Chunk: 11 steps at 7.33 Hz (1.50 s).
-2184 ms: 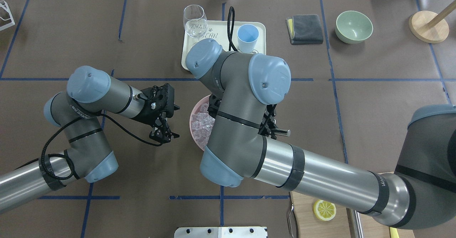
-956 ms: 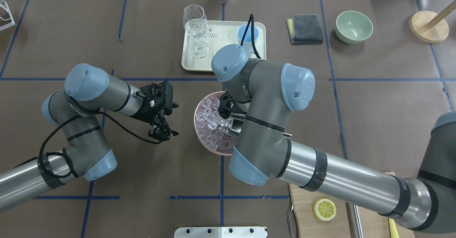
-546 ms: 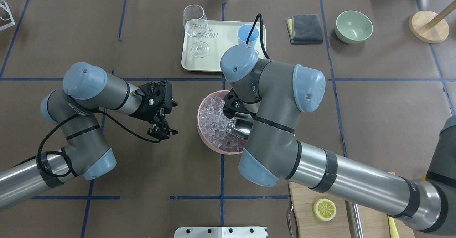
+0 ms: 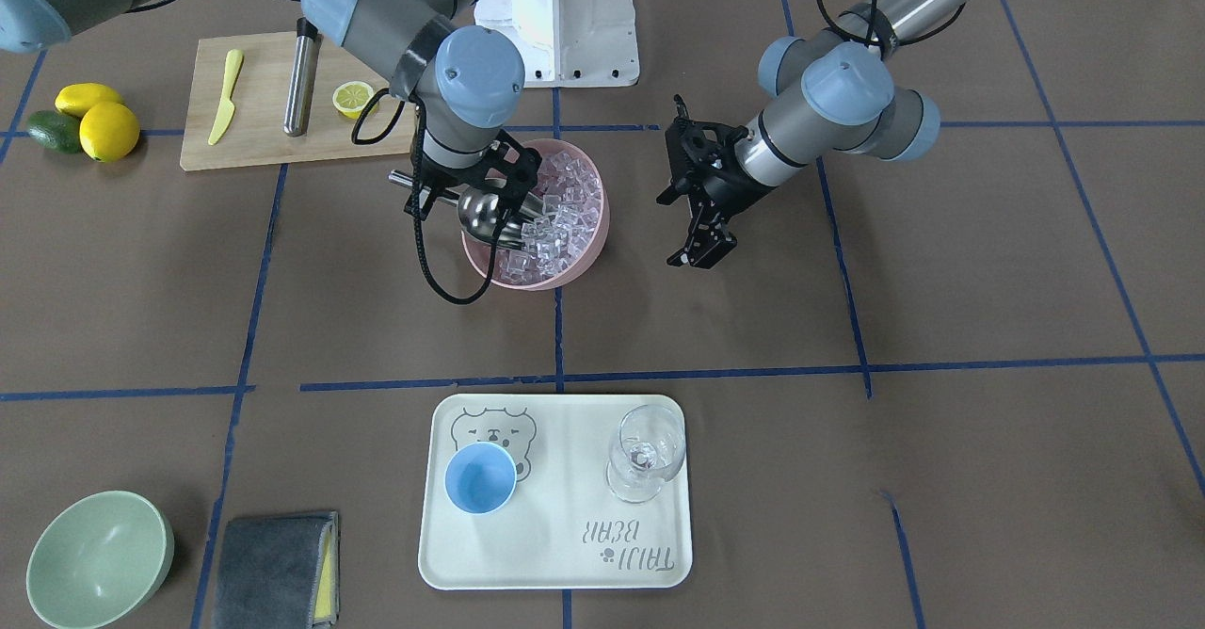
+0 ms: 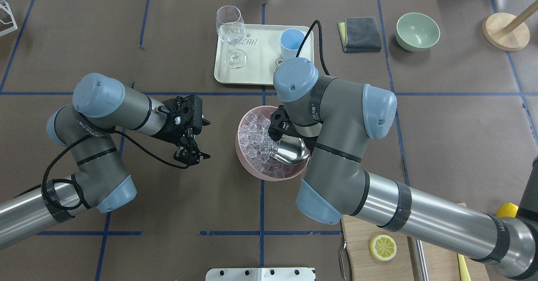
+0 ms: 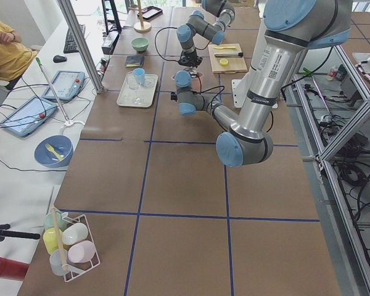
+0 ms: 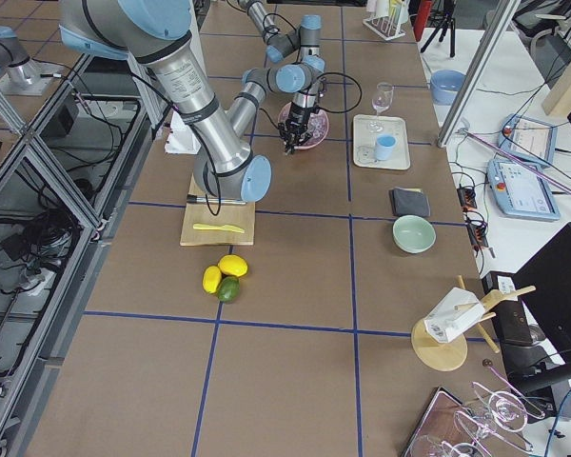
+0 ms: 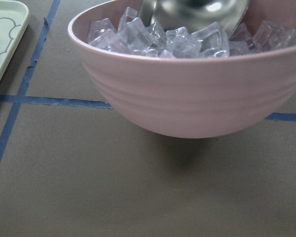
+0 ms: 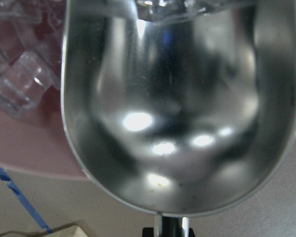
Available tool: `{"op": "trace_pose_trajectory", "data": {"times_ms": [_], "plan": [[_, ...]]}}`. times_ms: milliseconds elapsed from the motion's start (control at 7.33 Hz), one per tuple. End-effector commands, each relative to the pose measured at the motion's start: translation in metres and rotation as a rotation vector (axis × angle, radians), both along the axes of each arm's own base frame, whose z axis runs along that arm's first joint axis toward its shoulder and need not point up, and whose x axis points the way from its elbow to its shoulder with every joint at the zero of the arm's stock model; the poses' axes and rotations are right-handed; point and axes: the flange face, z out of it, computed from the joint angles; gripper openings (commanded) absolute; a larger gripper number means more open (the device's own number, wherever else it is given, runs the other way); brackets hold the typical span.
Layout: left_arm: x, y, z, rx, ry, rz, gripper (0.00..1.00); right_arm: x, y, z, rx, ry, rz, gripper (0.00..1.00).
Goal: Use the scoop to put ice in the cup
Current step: 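Dig the scoop into the ice cubes with the right gripper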
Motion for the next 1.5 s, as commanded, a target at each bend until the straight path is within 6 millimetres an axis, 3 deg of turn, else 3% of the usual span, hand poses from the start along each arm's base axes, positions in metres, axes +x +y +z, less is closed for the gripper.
{"op": "trace_pose_trajectory", "data": {"times_ms": [0,137,410,956,1365], "plan": [[0.0,0.0,0.0,0.0,0.0,0.0,1.0,-0.003,0.0,-0.002,0.004,-0.046,0.028,0.0],[-0.001,-0.001,0.0,0.0,0.0,-0.001,1.0,-0.004,0.0,0.007,0.011,-0.064,0.032,0.0],[-0.004,-0.003,0.001,-0.001,-0.001,-0.008,1.0,-0.002,0.003,-0.001,-0.01,-0.1,0.046,0.0],[-0.005,-0.005,0.0,0.0,0.0,-0.011,1.0,0.003,0.007,0.001,-0.01,-0.104,0.045,0.0],[-0.005,-0.005,0.0,0.0,0.0,-0.011,1.0,0.014,0.009,-0.014,0.0,-0.139,0.064,0.0]]}}
